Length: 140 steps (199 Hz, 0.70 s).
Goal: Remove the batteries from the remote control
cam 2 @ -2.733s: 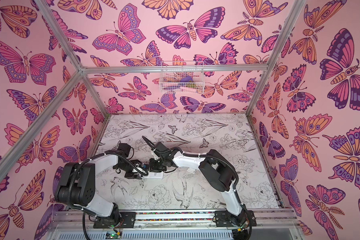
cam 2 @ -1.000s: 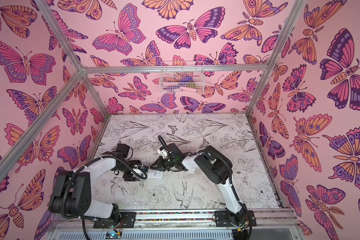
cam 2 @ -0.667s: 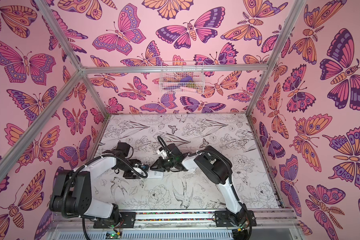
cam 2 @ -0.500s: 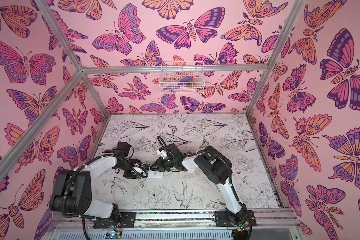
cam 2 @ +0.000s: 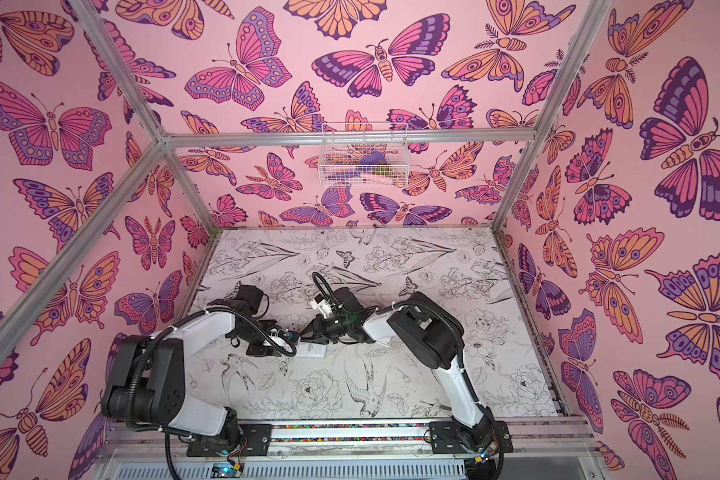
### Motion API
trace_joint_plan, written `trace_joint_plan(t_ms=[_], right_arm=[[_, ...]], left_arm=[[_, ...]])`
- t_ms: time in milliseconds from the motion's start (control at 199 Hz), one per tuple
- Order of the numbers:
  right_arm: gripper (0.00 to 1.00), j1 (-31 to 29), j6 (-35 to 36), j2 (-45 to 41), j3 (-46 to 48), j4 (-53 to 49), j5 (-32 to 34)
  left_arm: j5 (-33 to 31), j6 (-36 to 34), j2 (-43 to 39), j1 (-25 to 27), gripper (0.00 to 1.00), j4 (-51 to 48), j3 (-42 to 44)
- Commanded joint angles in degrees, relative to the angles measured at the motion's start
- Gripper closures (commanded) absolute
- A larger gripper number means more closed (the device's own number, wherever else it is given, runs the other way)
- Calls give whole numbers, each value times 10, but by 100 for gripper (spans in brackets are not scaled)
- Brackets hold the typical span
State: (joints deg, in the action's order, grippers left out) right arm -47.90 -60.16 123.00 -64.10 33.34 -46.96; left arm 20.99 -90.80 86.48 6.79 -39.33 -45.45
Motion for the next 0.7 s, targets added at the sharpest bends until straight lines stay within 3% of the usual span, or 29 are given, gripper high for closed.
trace_joint_plan(t_ms=[0,277,699], right_arm=[[100,-5,6,-1,4,24,-8],[100,2,17,-26,26,13,3],[100,49,46,-155,134,-6,36]], left_arm=[[-8,-5,0,2,63,-18,2],[-11,-10,-18,3,89,-23,8],[21,18,-54,13,91,-30,-3]])
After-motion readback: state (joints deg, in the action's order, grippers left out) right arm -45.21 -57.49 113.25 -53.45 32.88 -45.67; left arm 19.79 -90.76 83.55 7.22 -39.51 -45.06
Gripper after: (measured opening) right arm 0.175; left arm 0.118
